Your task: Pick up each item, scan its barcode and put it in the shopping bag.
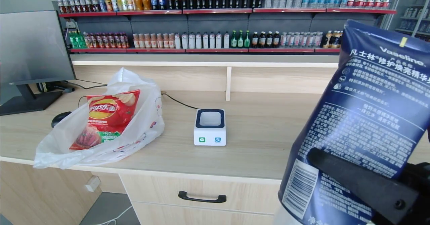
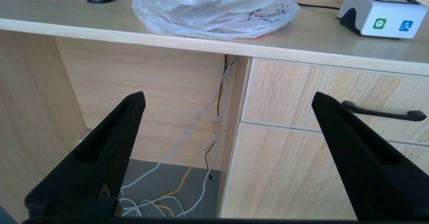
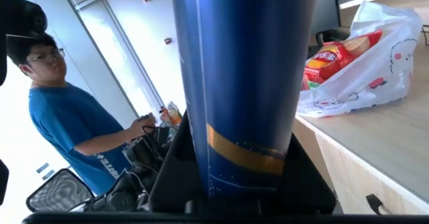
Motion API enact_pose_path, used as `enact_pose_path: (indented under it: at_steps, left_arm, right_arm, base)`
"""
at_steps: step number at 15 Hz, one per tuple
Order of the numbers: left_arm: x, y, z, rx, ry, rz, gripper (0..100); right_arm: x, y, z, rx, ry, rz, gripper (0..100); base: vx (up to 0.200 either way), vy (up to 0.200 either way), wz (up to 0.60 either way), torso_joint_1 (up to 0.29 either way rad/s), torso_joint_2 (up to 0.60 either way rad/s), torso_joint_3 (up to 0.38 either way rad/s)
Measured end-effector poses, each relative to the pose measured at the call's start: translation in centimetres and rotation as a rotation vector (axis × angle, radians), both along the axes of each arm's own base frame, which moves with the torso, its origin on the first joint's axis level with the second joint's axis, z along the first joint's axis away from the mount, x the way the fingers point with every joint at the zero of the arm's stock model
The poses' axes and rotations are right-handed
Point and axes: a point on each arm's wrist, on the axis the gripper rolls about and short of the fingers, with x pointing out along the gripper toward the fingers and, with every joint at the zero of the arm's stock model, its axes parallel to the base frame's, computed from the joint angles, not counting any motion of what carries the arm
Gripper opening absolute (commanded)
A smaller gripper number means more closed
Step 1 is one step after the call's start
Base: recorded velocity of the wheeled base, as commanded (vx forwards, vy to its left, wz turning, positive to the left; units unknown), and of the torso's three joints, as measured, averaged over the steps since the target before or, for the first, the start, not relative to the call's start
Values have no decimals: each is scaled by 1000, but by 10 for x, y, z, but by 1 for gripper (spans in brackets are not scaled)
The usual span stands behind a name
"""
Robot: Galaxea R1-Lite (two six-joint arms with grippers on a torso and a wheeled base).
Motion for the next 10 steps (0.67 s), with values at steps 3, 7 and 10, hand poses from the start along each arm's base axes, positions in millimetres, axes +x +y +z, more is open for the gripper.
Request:
enact_pose_path:
  at_steps: [3,7,10]
  left_arm:
    - [0,0,0,0,0,0,100]
    - [0,0,0,0,0,0,100]
    - [0,0,0,0,0,0,100]
  right_arm:
    - [2,2,15,78,27,35,0]
    - [3,3,22,115,46,53,0]
    - [4,3,25,130,52,58,0]
  base:
    - [0,0,0,0,0,0]
    - [0,0,0,0,0,0]
    - [0,0,0,0,0,0]
